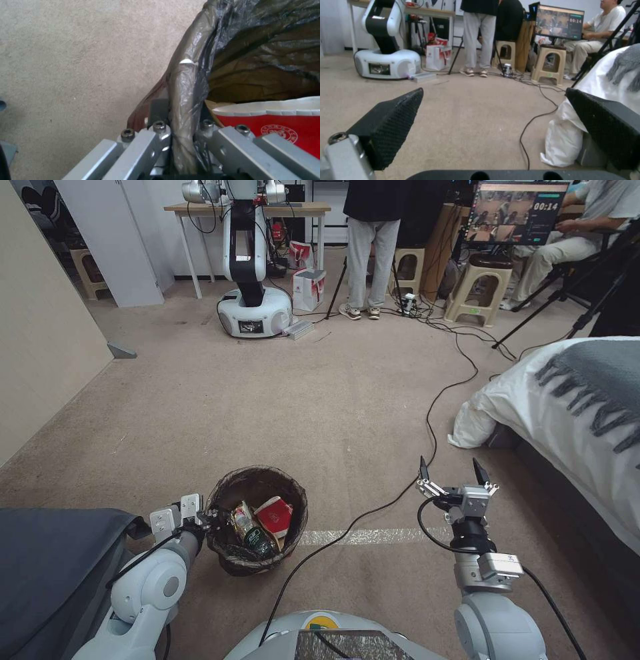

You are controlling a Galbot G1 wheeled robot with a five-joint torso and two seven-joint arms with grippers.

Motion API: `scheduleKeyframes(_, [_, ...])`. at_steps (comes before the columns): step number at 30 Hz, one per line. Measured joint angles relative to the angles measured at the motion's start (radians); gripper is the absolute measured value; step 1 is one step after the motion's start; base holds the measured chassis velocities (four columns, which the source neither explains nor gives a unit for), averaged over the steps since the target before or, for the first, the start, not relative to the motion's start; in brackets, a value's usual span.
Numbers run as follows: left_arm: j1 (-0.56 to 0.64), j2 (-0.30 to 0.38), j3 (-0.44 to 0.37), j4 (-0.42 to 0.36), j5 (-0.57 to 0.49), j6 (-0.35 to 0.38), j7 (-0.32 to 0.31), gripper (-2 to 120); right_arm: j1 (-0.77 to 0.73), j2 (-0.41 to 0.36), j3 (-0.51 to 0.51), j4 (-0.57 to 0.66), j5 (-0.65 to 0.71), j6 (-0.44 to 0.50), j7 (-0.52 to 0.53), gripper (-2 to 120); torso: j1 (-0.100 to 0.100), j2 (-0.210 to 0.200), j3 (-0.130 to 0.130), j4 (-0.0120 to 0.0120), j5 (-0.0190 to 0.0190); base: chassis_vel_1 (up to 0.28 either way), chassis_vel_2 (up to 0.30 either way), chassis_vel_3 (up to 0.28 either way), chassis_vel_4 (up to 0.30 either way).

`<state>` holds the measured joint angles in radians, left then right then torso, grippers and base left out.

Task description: Pick up the trash bin, then pick up the garbage from the floor and place it into the trash bin.

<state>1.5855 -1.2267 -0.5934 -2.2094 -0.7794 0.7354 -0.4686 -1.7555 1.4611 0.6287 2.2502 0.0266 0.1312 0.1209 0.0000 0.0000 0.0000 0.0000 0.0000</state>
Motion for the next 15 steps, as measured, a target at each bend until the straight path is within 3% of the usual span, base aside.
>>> scheduleKeyframes(6, [-0.003, 0.0, -0.002, 0.007, 0.0, 0.0, 0.0, 5, 0.002, 0.0, -0.003, -0.002, 0.0, -0.002, 0.0, 100, 0.0, 0.0, 0.0, 0.0, 0.0, 0.0, 0.0, 0.0, 0.0])
scheduleKeyframes(11, [-0.007, 0.001, -0.003, 0.012, -0.001, -0.001, 0.002, 27, 0.006, -0.001, -0.004, -0.002, 0.001, -0.005, 0.002, 100, 0.0, 0.0, 0.0, 0.0001, 0.0001, 0.0, 0.0, 0.0, 0.0])
scheduleKeyframes(15, [-0.009, 0.001, -0.005, 0.013, -0.002, -0.001, 0.004, 36, 0.007, -0.002, -0.003, -0.001, 0.002, -0.006, 0.003, 100, 0.0, 0.0, 0.0, 0.0, 0.0, 0.0, 0.0, 0.0, 0.0])
